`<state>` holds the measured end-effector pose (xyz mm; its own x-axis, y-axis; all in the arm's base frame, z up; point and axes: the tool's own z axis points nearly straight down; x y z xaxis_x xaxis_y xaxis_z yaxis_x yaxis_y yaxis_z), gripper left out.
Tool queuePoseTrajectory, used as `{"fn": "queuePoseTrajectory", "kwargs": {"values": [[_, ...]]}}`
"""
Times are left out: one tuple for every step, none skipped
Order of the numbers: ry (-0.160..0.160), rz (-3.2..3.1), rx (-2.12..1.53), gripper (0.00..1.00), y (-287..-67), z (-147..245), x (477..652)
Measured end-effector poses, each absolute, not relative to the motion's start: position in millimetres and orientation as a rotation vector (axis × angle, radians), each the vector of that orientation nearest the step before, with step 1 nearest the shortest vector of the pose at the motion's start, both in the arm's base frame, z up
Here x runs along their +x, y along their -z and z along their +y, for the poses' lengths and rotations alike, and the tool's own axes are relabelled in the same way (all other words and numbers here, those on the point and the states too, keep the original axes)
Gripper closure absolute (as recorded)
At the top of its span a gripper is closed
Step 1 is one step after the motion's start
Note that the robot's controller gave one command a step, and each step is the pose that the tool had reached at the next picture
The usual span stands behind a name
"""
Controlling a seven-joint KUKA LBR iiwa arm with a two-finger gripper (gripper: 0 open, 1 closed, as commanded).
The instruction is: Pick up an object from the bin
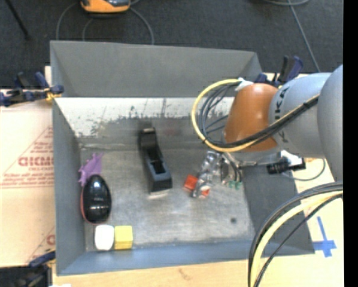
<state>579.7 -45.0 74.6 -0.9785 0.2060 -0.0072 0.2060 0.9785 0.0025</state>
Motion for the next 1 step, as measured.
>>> {"fn": "queuePoseTrajectory", "kwargs": {"values": [[-0.003, 3.124, 0.325, 1.00, -80.5, -45.0, 577.8]]}}
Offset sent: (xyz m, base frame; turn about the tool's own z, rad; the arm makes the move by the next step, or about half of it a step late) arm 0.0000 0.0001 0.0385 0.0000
